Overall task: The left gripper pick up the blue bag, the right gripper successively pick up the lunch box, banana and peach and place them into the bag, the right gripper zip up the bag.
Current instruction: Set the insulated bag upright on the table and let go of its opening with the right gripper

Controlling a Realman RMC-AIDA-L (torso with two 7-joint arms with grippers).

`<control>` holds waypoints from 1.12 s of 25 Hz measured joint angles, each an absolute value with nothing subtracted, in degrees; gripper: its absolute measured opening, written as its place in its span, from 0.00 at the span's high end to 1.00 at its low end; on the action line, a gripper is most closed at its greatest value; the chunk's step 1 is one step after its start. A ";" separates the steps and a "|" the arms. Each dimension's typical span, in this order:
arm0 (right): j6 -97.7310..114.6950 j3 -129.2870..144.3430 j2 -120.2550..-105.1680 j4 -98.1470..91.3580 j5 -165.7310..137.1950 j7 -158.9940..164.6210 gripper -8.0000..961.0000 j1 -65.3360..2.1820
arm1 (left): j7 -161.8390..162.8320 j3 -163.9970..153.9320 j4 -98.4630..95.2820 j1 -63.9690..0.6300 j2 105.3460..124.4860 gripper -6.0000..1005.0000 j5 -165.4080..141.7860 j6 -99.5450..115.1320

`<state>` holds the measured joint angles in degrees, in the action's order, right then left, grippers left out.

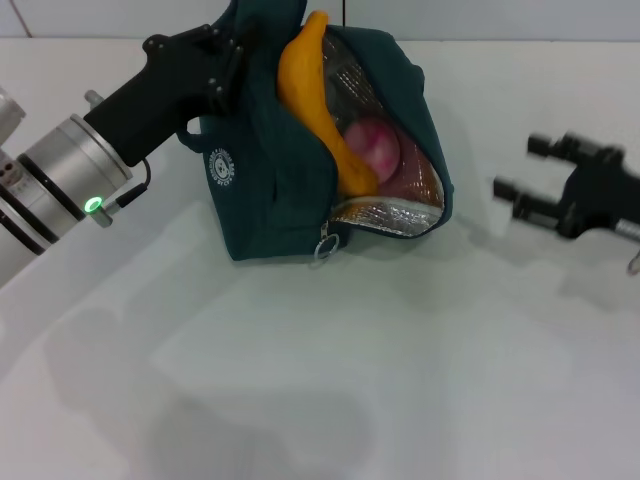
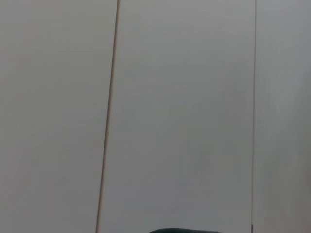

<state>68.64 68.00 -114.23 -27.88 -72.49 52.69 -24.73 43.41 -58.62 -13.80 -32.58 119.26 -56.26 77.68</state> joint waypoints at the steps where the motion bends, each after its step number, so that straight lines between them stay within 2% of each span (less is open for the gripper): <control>1: 67.46 68.12 -114.57 -27.80 -73.88 52.63 0.27 -24.83 | 43.40 -58.62 -13.80 -32.70 119.26 0.96 -56.28 77.68; 3: 63.64 68.61 -115.55 -27.78 -77.18 52.32 0.27 -25.41 | 43.35 -58.61 -13.80 -32.88 119.29 0.96 -56.43 77.68; 6: 61.73 70.59 -116.00 -27.35 -77.86 52.10 0.27 -26.70 | 43.32 -58.62 -13.80 -33.04 119.34 0.96 -56.51 77.68; 22: 56.01 82.42 -116.19 -27.26 -77.73 51.94 0.29 -36.67 | 43.24 -58.62 -13.79 -33.04 119.36 0.96 -56.29 77.69; 28: 56.24 83.39 -116.19 -27.11 -72.25 49.47 0.47 -37.16 | 43.24 -58.62 -13.82 -33.08 119.44 0.96 -56.28 77.55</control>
